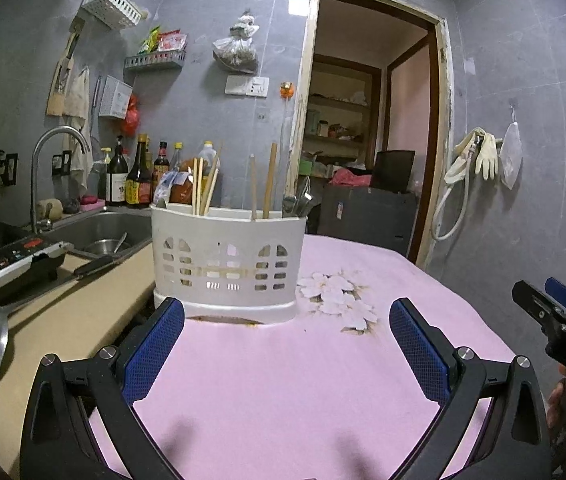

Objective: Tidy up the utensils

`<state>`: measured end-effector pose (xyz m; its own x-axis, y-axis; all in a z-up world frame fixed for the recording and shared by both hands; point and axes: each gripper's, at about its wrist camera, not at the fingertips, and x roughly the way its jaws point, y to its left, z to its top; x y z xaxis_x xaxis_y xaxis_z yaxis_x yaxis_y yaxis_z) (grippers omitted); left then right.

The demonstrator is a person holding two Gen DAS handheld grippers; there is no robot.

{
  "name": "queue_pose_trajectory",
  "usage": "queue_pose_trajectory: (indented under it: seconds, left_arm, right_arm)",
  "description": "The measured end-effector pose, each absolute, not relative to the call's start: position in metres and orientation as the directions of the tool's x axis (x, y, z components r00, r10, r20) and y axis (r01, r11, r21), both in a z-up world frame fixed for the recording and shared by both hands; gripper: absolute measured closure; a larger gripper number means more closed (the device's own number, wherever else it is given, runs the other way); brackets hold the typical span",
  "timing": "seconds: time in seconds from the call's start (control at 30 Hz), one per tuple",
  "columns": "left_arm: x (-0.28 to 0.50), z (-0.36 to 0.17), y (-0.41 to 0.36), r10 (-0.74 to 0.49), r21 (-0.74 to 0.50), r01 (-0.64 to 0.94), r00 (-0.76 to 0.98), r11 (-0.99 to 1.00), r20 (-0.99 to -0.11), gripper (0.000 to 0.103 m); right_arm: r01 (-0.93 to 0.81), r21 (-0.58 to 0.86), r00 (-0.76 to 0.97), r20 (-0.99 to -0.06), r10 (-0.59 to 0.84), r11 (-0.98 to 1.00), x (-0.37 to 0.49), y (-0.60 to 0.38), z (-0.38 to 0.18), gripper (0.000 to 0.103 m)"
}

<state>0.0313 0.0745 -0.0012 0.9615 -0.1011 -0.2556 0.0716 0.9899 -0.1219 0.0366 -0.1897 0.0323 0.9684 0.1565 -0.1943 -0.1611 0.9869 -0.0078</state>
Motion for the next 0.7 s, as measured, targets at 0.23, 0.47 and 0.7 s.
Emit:
queue_pose_trajectory:
  seconds: [0.23,0.47,0.7]
  left_arm:
    - [0.0323,-0.0041,0.0733,-0.097,-0.116,0.07,0.962,0.991,-0.256,0.002]
    - [0.0322,-0.0052,0.0747,-0.083,-0.114,0.056,0.963,0.992,-0.255,0.002]
    - [0.0299,-0.0048,0.077,-0.072,-0.125,0.042,0.965,0.991,-0.252,0.002]
  right_arm:
    - [-0.163,-0.006,0.968,-0.195,0.159,0.987,0.0358,-0.19,0.0315,0.0]
    - [-0.165,-0.009,0.967,-0.199,0.16,0.986,0.0356,-0.1879,0.032,0.0]
    - [-0.169,-0.01,0.966,-0.199,0.164,0.986,0.0357,-0.1838,0.0326,0.0]
